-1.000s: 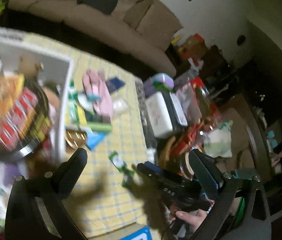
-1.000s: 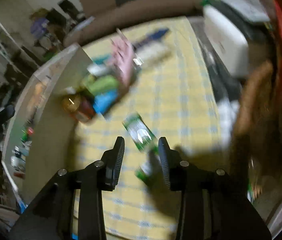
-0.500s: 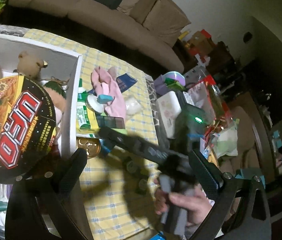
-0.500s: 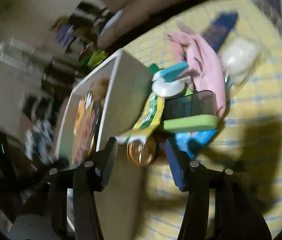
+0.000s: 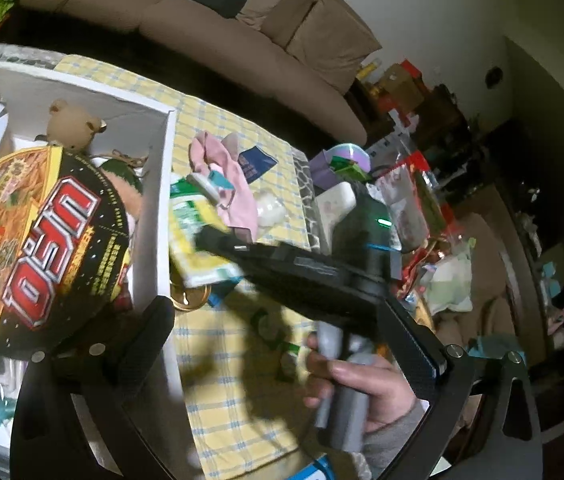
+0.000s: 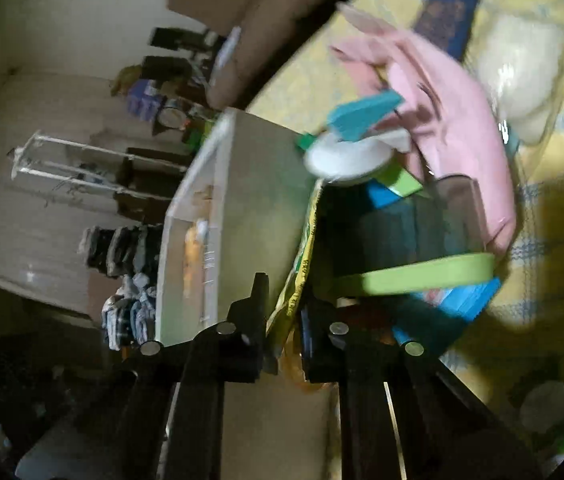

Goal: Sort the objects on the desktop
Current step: 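Grasp the green Darlie toothpaste box with the right gripper and lift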

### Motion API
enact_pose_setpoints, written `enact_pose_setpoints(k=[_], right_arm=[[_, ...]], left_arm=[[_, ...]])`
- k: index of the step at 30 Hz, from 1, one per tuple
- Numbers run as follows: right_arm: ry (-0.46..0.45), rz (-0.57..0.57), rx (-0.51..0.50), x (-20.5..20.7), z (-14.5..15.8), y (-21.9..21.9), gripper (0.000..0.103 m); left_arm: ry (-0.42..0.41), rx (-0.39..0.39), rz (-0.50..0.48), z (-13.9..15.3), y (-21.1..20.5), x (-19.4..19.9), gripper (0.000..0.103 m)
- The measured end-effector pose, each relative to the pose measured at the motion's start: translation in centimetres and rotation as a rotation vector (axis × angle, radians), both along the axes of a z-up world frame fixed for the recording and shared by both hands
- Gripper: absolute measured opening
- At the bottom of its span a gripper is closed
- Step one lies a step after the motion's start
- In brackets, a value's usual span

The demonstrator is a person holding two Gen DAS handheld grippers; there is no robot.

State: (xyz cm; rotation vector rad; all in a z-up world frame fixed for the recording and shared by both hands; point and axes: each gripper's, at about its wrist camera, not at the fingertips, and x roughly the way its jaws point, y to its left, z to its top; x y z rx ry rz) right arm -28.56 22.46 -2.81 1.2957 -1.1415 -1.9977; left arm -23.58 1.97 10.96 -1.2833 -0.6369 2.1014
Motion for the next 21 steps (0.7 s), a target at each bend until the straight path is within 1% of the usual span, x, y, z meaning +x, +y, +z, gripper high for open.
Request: enact_pose_setpoints(k=[2, 3, 5, 8, 10, 11, 13, 15, 16, 17, 18, 21], right_arm=[[0.047, 0.001, -0.024, 1.5, 2.4, 0.8, 0.013], [0.063, 0.004, -0.022, 2.1, 3.4, 1.2, 0.013], [0.121, 0.025, 0.019, 4.6, 6.5, 1.9, 0.013], [0.166, 0.044, 0.003, 7.8, 10.0, 3.0, 0.013], [0.215, 0.055, 0.060, 10.7, 12.9, 3.5, 0.013], [0.246, 0.069, 0.115, 12.1, 14.3, 3.2, 0.013], [0.316, 0.108, 0.272, 15.0, 17.2, 1.3, 0.013], [0.350, 0.157, 0.320, 17.0, 18.7, -0.3, 0.013], [0.366, 0.200, 0.348, 17.8, 19.5, -2.0, 0.013], [0.379, 0.238, 0.380, 18.3, 20.1, -3.6, 0.013], [0.396, 0.296, 0.424, 19.3, 20.6, -6.0, 0.013], [0.410, 0.405, 0.457, 20.9, 20.9, -11.1, 0.012]], left_arm=[[-0.013, 0.032, 0.007, 0.2, -0.6, 0.4, 0.103], [-0.018, 0.045, 0.007, 0.3, -0.7, 0.6, 0.103], [-0.048, 0.085, -0.004, 0.3, -0.9, 1.2, 0.103], [-0.085, 0.148, -0.004, 0.0, -1.2, 2.2, 0.103], [-0.123, 0.227, -0.010, -0.3, -1.5, 3.0, 0.103], [-0.145, 0.264, -0.009, -0.4, -1.7, 3.2, 0.103], [-0.179, 0.337, -0.007, -0.6, -2.3, 3.7, 0.103], [-0.200, 0.386, -0.005, -0.8, -2.9, 4.2, 0.103], [-0.211, 0.423, -0.010, -0.8, -3.4, 4.5, 0.103], [-0.212, 0.443, -0.009, -0.7, -4.1, 4.8, 0.102], [-0.209, 0.451, -0.002, -0.6, -4.9, 5.2, 0.101], [-0.191, 0.453, 0.038, -0.2, -8.9, 6.7, 0.100]])
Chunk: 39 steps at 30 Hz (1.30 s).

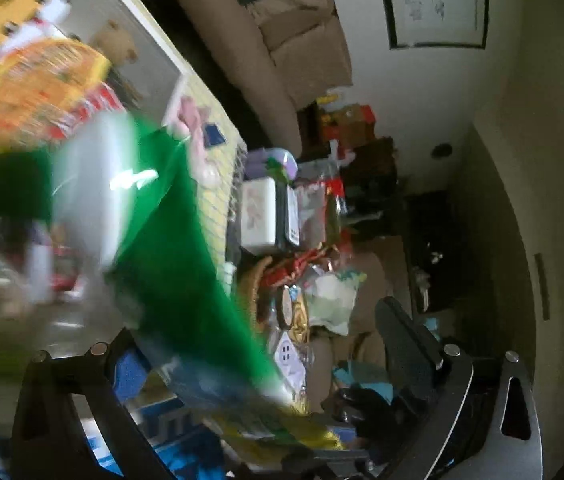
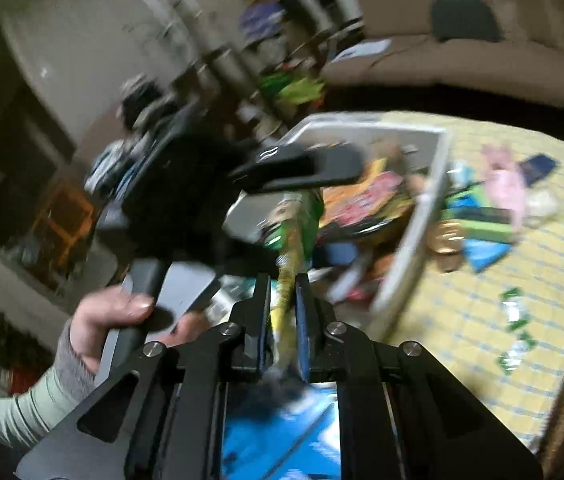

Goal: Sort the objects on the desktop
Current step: 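Grasp the green Darlie toothpaste box with the right gripper and lift, then carry the toothpaste box into the white box and open the right gripper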

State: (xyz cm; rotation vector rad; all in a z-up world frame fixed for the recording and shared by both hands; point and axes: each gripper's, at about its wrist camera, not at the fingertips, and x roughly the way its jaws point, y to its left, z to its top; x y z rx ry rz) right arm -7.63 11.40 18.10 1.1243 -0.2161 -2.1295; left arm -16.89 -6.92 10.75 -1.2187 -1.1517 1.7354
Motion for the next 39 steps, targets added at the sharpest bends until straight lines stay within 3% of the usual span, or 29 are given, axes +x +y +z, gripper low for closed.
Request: enact_pose_setpoints(k=[5, 8, 12, 16, 19, 23, 26, 30, 34, 39], right_arm=[[0.147, 0.123, 0.227, 2.0, 0.6, -7.4, 0.008], [0.283, 0.213, 0.451, 3.5, -0.2, -12.7, 0.007], [0.461, 0.362, 0.798, 4.8, -4.4, -18.9, 0.005], [0.548, 0.463, 0.933, 4.6, -8.1, -21.5, 0.005], [0.581, 0.506, 0.972, 4.1, -10.3, -22.1, 0.005], [0.552, 0.562, 0.998, 3.0, -12.8, -22.3, 0.006], [0.518, 0.592, 0.964, 2.1, -13.4, -22.1, 0.006], [0.498, 0.615, 0.937, 1.7, -13.0, -21.1, 0.005], [0.486, 0.634, 0.953, 1.8, -13.9, -20.9, 0.005], [0.470, 0.659, 0.933, 2.5, -13.4, -21.3, 0.006]], left_arm=[[0.001, -0.036, 0.059, -0.3, -7.1, 1.3, 0.098], [-0.030, -0.061, 0.060, -1.3, -9.8, 0.9, 0.098], [-0.060, -0.079, 0.051, -2.6, -12.7, -0.7, 0.098], [-0.098, -0.128, 0.061, -4.6, -15.0, -1.5, 0.099], [-0.117, -0.173, 0.071, -5.9, -17.0, -1.3, 0.099], [-0.121, -0.162, 0.053, -6.1, -17.9, -0.4, 0.098], [-0.093, -0.275, 0.044, -4.5, -17.6, 0.6, 0.098], [-0.022, -0.347, 0.076, -0.9, -18.8, 2.4, 0.098], [0.019, -0.343, 0.094, 1.6, -20.0, 3.0, 0.099], [-0.012, -0.335, 0.047, -0.2, -17.1, 0.3, 0.099]])
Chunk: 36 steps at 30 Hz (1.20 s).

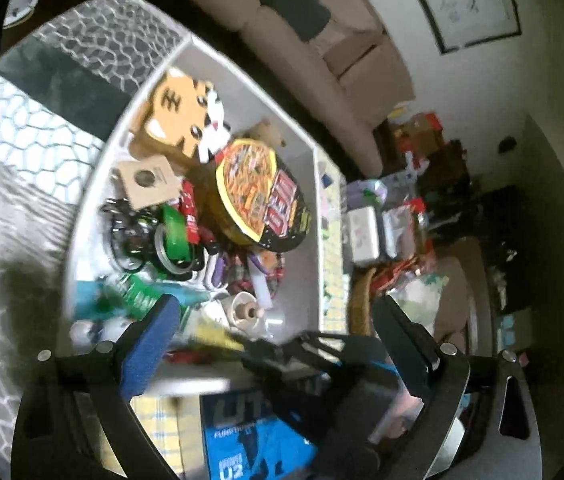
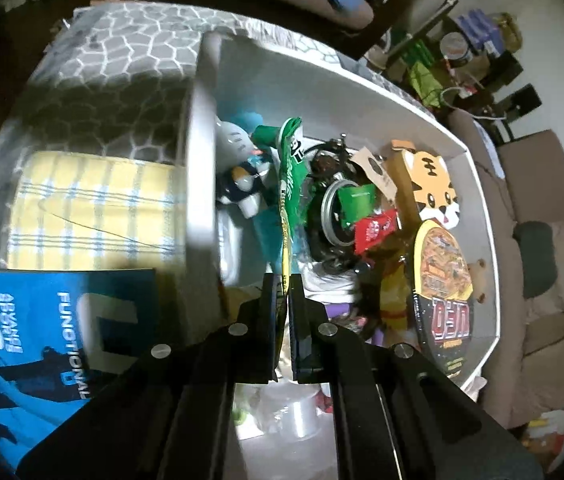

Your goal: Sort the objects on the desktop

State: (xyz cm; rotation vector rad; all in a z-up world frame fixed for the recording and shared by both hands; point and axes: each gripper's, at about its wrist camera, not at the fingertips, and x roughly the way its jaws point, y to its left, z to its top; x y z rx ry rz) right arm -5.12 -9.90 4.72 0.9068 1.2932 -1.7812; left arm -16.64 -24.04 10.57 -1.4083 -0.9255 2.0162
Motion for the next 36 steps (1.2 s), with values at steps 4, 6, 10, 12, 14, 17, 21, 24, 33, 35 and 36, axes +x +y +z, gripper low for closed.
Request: enact_pose_setpoints(k=[4, 6, 10, 12, 14, 17, 21, 24, 33, 35, 36], right_arm=[[-0.101, -0.070, -0.063, -0.6, 1.2, 1.4, 0.014], [-0.136, -0.129, -0.115, -1.5, 2.1, 2.7, 0.028], [-0.234, -0.277, -0.251, -3.8, 4.0, 6.1, 0.032], [-0.284, -0.332, -0.306, -4.6, 4.4, 7.3, 0.032], [-0.329, -0.404, -0.356, -5.5, 4.4, 8.3, 0.032], [-0.447, -0.527, -0.445, -7.0, 3.9, 9.4, 0.032], [-0.472, -0.622, -0.493, -6.7, 3.2, 9.7, 0.032], [-0.442, -0.652, -0.510, -5.9, 3.4, 9.9, 0.032], [-0.338, -0.733, -0.532, -3.4, 5.4, 11.3, 0.044], [-0.326, -0.750, -0.545, -2.5, 5.7, 11.8, 0.045], [-0.320, -0.757, -0.552, -2.1, 5.9, 12.1, 0.047]], left_arm=[[-0.142, -0.048, -0.021, -5.2, 2.4, -2.3, 0.099], [-0.177, -0.094, -0.030, -7.2, 2.8, -2.5, 0.099], [-0.170, -0.165, -0.060, -7.7, 3.6, -1.9, 0.098], [-0.157, -0.207, -0.066, -7.6, 4.0, -1.6, 0.099], [-0.129, -0.259, -0.084, -7.3, 4.8, -1.2, 0.099], [-0.094, -0.257, -0.068, -6.0, 5.0, -0.6, 0.099], [-0.033, -0.318, -0.072, -3.6, 5.6, 0.5, 0.099], [0.005, -0.355, -0.071, -2.2, 5.9, 1.5, 0.100], [0.119, -0.529, -0.047, 0.1, 7.6, 5.2, 0.103], [0.141, -0.562, -0.049, 0.3, 8.3, 6.3, 0.103], [0.147, -0.568, -0.051, 0.4, 8.5, 6.7, 0.103]])
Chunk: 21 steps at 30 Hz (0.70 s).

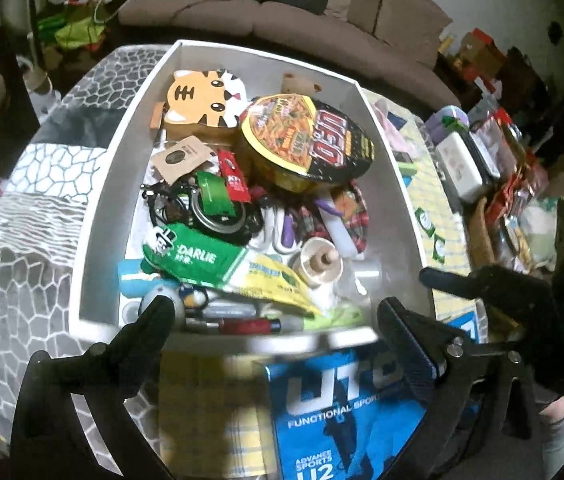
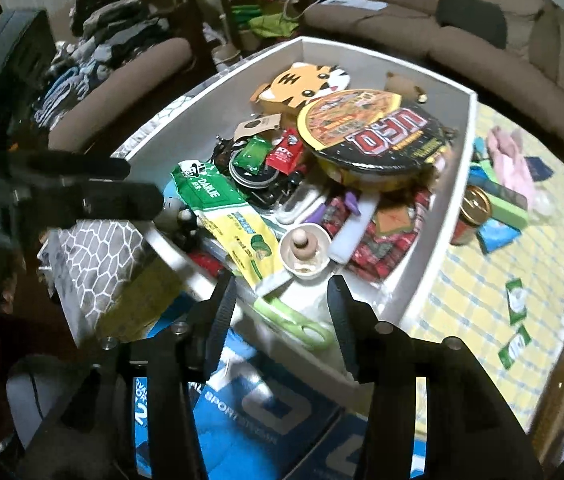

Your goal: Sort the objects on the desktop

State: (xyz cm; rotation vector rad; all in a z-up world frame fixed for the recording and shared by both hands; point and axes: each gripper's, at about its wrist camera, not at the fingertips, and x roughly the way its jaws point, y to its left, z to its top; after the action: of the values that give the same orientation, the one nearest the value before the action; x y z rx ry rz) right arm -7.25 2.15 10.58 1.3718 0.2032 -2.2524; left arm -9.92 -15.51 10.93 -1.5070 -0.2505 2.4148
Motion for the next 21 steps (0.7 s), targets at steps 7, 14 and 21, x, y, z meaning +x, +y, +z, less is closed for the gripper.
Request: enact_pose_setpoints(k=[7, 14, 21], right_arm=[[0.013, -0.085, -0.041, 2.8, 0.7, 3.0, 0.059], [0.027, -0.191, -0.111, 6.2, 0.5, 6.9, 0.073], [0.001, -0.377, -0.158, 8.9, -1.9, 11.9, 0.076]], left_arm=[[0.048, -0.042, -0.039, 0.8, 3.0, 3.5, 0.103], [0.088, -0.050, -0.021, 0.2, 6.0, 6.5, 0.103], [0.151, -0.103, -0.003, -1.8, 9.0, 9.1, 0.103]])
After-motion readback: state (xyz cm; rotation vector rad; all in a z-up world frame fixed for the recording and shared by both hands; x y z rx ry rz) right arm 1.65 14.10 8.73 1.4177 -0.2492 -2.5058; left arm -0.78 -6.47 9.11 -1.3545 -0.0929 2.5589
